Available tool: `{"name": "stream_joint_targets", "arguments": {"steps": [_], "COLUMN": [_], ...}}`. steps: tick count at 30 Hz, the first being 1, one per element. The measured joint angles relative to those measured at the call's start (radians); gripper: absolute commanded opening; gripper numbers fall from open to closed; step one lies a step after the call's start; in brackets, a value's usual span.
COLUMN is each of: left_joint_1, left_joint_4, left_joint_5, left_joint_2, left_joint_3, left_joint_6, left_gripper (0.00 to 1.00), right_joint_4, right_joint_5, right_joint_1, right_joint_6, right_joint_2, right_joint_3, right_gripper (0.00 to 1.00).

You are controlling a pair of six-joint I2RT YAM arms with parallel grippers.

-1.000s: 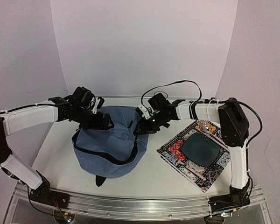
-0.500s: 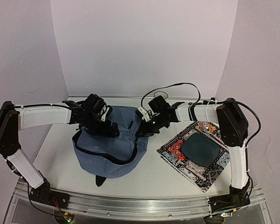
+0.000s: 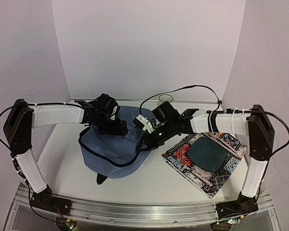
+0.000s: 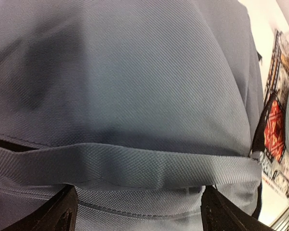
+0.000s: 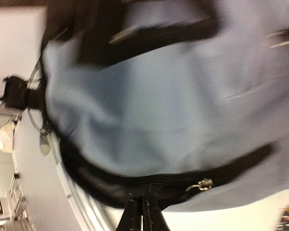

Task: Pack the student bag
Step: Zip the student bag into the largest pocket of the bag, then hold the largest pocket of the student bag.

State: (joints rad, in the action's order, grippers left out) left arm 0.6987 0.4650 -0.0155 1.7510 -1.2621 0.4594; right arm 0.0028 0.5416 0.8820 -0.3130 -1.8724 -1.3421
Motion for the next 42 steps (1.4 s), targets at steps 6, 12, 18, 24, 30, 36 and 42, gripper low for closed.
{"name": "stream_joint_targets", "arguments": {"steps": [6,12,18,24,30,36,42], "left_joint_1": [0.0,0.002,0.002,0.001,0.017,0.128,0.27], "left_joint_4": [-0.053,-0.091,-0.112,-0.063,0.005,0.07,0.133], "left_joint_5": [0.019,0.015,0.015,0.016,-0.001,-0.041,-0.064], "left_joint_2": [0.049,0.063,0.028,-0.102,-0.231,-0.28,-0.287], "left_joint_3": [-0.037,-0.047,-0.005,0.082,0.092,0.095,0.116], "left_joint_6": [0.045,0.073,0.073,0.075,0.085,0.101,0.168], "left_gripper": [0.89,0.9,0.91,0.91,0.89,0.84,0.73], "right_joint_4": [0.005,0.012,0.004,-0.003,0.003,0.026,0.088], "right_joint_5": [0.008,-0.025,-0.098,-0.167,-0.225,-0.284,-0.306], "right_joint_1": [0.134,0.148,0.146,0.119,0.055,0.009,-0.021], "right_joint_6": [-0.013,-0.032,-0.056,-0.086,-0.139,-0.233,-0.348], "right_joint_2": [0.009,0.017,0.044,0.143,0.249,0.257,0.257], "right_joint_3": [0.018,0.018,0.003,0.014,0.084,0.186,0.266], "right_gripper": [0.0,0.09,0.31,0.56,0.72,0.82,0.96]}}
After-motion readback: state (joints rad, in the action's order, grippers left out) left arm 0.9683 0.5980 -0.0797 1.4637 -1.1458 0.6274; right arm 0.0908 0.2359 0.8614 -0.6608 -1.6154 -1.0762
